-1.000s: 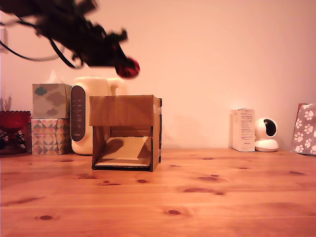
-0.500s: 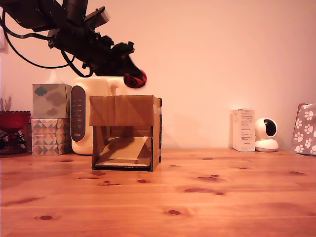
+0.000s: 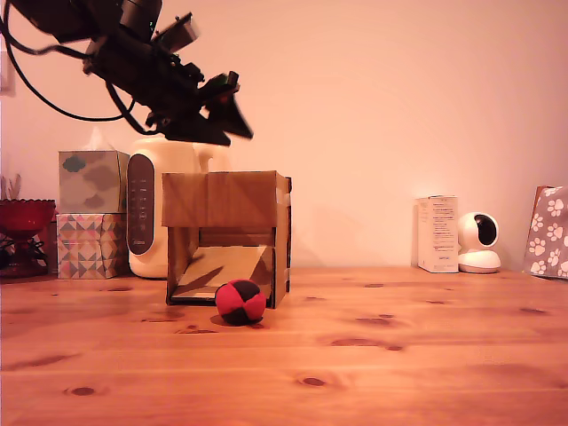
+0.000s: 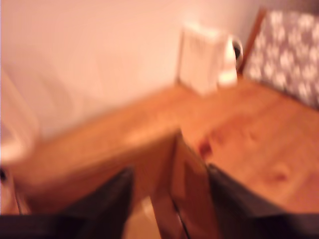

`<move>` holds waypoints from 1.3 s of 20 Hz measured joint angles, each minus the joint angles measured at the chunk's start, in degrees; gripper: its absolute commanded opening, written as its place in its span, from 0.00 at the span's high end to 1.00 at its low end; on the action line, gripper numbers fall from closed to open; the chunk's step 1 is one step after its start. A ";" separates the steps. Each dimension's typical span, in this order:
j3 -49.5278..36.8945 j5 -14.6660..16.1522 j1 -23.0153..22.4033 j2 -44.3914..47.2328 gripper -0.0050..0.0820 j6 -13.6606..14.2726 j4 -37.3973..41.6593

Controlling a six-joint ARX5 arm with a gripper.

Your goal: Drop the footbag into the cardboard dice tower

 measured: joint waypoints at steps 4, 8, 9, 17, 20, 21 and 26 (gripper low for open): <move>0.00 -0.02 0.02 -6.14 0.96 0.04 -8.92; 0.00 0.04 0.02 -11.06 0.96 0.52 -11.69; 0.00 0.52 0.04 -11.13 0.96 0.57 -12.07; -11.37 3.48 0.31 -13.60 0.96 0.63 -9.77; -16.41 3.48 0.37 -17.68 0.96 0.63 -6.80; -18.38 3.48 0.46 -19.56 0.96 0.61 -5.51; -29.79 3.54 2.05 -26.16 0.96 -0.85 1.18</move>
